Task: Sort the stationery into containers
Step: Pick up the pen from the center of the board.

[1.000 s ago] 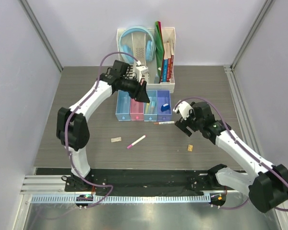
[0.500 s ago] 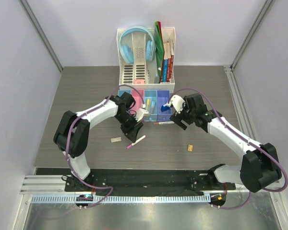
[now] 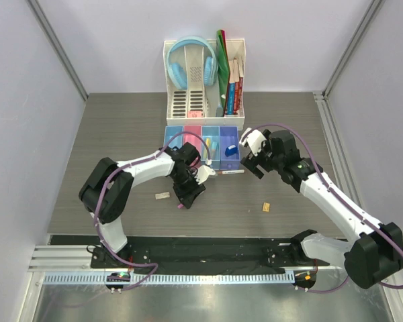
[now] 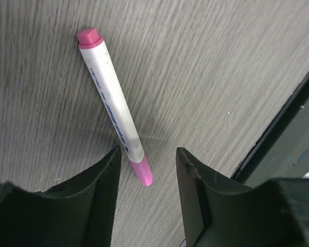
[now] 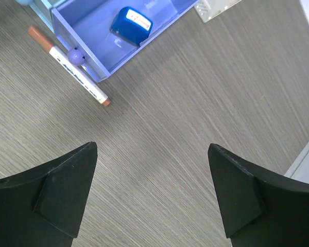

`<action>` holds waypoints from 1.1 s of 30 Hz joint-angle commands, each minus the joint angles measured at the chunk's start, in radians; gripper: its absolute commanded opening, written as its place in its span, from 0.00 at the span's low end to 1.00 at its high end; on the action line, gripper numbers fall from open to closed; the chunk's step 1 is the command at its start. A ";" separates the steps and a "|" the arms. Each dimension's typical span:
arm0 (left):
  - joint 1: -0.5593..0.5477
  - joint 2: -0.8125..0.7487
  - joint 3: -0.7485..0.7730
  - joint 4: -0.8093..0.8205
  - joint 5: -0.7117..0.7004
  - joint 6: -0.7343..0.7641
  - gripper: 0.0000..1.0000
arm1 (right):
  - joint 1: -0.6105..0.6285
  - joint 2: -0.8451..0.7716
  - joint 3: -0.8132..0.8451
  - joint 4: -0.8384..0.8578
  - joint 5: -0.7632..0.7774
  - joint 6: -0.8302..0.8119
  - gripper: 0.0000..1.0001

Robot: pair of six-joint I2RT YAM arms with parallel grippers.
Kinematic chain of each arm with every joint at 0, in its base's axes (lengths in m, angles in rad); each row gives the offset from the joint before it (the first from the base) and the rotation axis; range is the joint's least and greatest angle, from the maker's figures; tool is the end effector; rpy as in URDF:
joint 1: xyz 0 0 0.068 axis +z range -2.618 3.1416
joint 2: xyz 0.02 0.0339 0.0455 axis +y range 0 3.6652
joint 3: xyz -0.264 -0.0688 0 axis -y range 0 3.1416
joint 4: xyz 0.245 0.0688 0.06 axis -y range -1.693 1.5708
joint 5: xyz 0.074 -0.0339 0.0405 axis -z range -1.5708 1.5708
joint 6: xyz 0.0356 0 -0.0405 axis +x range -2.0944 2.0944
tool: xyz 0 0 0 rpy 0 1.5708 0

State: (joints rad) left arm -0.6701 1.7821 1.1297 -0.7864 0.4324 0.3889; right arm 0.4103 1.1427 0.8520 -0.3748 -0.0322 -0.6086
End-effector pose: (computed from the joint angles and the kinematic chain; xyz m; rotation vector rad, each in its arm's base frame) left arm 0.2419 -0.2107 0.1652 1.5517 2.5652 -0.6796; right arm 0.2274 0.1002 0.2733 -1.1062 1.9442 -0.0718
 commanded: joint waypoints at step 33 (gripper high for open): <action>-0.235 0.133 0.002 0.087 -0.388 -0.001 0.00 | -0.002 -0.224 -0.013 -0.079 -0.064 0.069 0.95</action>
State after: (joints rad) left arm -0.8978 1.8656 1.2011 -0.8158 0.0109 0.3569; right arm 0.4103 0.9287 0.8387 -0.4503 -0.0654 -0.5575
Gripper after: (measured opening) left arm 0.035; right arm 0.947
